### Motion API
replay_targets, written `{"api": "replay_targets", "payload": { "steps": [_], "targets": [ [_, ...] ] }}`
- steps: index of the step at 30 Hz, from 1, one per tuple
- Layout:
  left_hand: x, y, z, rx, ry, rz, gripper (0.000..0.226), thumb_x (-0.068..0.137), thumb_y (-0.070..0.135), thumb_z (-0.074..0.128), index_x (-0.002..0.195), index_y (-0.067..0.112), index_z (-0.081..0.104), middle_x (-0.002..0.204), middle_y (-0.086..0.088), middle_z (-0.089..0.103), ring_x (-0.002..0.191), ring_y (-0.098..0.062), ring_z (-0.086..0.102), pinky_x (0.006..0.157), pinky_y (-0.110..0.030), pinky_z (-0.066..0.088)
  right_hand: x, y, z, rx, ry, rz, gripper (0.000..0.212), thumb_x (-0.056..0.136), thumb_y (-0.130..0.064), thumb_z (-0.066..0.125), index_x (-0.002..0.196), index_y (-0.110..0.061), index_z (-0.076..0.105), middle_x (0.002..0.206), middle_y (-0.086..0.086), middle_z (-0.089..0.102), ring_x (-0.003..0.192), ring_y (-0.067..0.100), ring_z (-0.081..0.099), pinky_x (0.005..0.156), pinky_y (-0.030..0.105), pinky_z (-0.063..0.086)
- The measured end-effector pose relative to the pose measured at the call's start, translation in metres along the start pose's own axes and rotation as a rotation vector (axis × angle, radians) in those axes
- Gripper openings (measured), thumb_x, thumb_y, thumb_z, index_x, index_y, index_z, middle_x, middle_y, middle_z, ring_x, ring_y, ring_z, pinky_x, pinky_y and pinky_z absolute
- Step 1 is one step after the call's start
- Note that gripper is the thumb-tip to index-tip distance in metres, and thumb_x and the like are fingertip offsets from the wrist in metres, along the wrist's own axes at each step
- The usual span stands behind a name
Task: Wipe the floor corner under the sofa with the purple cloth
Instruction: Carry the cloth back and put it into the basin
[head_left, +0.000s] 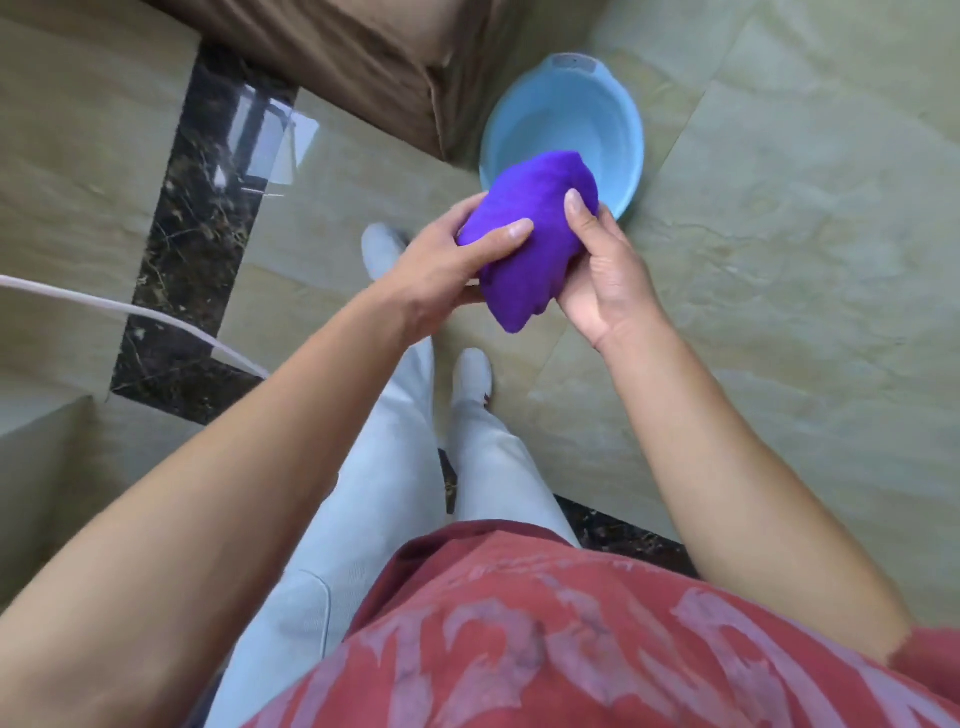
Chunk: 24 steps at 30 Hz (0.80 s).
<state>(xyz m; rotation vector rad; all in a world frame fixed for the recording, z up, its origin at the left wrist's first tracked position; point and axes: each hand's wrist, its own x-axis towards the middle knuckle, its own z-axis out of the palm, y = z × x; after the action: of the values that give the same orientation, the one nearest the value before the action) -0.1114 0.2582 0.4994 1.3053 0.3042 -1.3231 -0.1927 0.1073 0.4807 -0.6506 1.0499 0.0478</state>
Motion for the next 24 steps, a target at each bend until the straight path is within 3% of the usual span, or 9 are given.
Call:
{"api": "replay_targets", "payload": {
  "steps": [2,4,7,9,11,13,16,20,24],
  "targets": [
    [0.028,0.013,0.008,-0.098,0.019,-0.014,0.049,0.091,0.025,0.074,0.137,0.027,0.057,0.128,-0.004,0.072,0.108,-0.023,0.073,0.084,-0.042,0.061,0.018,-0.015,-0.001,0.078,0.016,-0.005,0.046,0.097,-0.015,0.063,0.138,0.0,0.051,0.144,0.03,0.053,0.134,0.043,0.053,0.107,0.058,0.047],
    [0.051,0.026,0.013,-0.11,0.054,-0.054,0.05,0.091,0.021,0.074,0.138,0.021,0.056,0.125,-0.005,0.072,0.101,-0.021,0.074,0.077,-0.04,0.061,0.032,-0.03,0.002,0.083,0.088,-0.004,0.043,0.092,-0.01,0.066,0.133,-0.001,0.055,0.138,0.028,0.059,0.123,0.038,0.061,0.102,0.051,0.053],
    [0.093,0.049,0.023,0.005,0.123,-0.112,0.047,0.086,0.016,0.077,0.128,0.01,0.059,0.102,-0.002,0.072,0.083,-0.012,0.072,0.067,-0.03,0.057,0.057,-0.063,-0.005,0.005,0.249,-0.009,0.044,0.068,-0.005,0.076,0.109,-0.006,0.061,0.104,0.017,0.068,0.095,0.027,0.065,0.087,0.041,0.051],
    [0.125,0.064,0.026,0.159,0.139,-0.107,0.038,0.074,0.02,0.08,0.108,0.019,0.063,0.096,-0.002,0.07,0.083,-0.016,0.068,0.072,-0.032,0.055,0.079,-0.08,-0.014,-0.086,0.337,0.008,0.037,0.06,-0.004,0.074,0.092,-0.012,0.057,0.087,0.007,0.067,0.082,0.023,0.063,0.079,0.039,0.048],
    [0.161,0.077,0.03,0.31,0.122,-0.096,0.031,0.069,0.02,0.079,0.095,0.026,0.063,0.096,-0.004,0.069,0.086,-0.02,0.064,0.078,-0.035,0.053,0.105,-0.09,-0.027,-0.147,0.394,0.038,0.044,0.058,-0.007,0.075,0.097,-0.016,0.056,0.093,0.006,0.069,0.082,0.023,0.066,0.078,0.043,0.053],
    [0.193,0.089,0.032,0.4,0.119,-0.093,0.033,0.065,0.016,0.077,0.092,0.028,0.063,0.098,-0.003,0.067,0.087,-0.02,0.062,0.078,-0.034,0.051,0.128,-0.096,-0.036,-0.181,0.392,0.079,0.055,0.057,-0.011,0.075,0.106,-0.029,0.057,0.114,0.008,0.071,0.092,0.024,0.071,0.087,0.049,0.058],
    [0.25,0.093,0.035,0.47,0.146,-0.153,0.05,0.054,0.01,0.072,0.099,0.03,0.062,0.102,-0.001,0.067,0.088,-0.02,0.062,0.077,-0.031,0.05,0.178,-0.097,-0.062,-0.311,0.368,0.108,0.05,0.058,-0.018,0.075,0.102,-0.036,0.065,0.118,0.007,0.073,0.102,0.027,0.073,0.096,0.057,0.056],
    [0.327,0.056,0.029,0.749,0.189,-0.185,0.071,0.06,0.014,0.075,0.128,0.021,0.058,0.119,-0.007,0.067,0.097,-0.024,0.065,0.087,-0.035,0.058,0.253,-0.083,-0.101,-0.515,0.324,0.2,0.031,0.063,-0.018,0.077,0.088,-0.028,0.06,0.1,0.001,0.07,0.093,0.026,0.073,0.085,0.055,0.061],
    [0.41,0.001,0.009,0.874,0.261,-0.156,0.059,0.08,0.017,0.08,0.134,0.013,0.057,0.121,-0.006,0.066,0.111,-0.023,0.064,0.101,-0.035,0.052,0.328,-0.055,-0.151,-0.68,0.287,0.192,0.029,0.07,-0.024,0.079,0.084,-0.028,0.054,0.088,-0.008,0.064,0.091,0.022,0.072,0.085,0.049,0.062]
  ]
}}
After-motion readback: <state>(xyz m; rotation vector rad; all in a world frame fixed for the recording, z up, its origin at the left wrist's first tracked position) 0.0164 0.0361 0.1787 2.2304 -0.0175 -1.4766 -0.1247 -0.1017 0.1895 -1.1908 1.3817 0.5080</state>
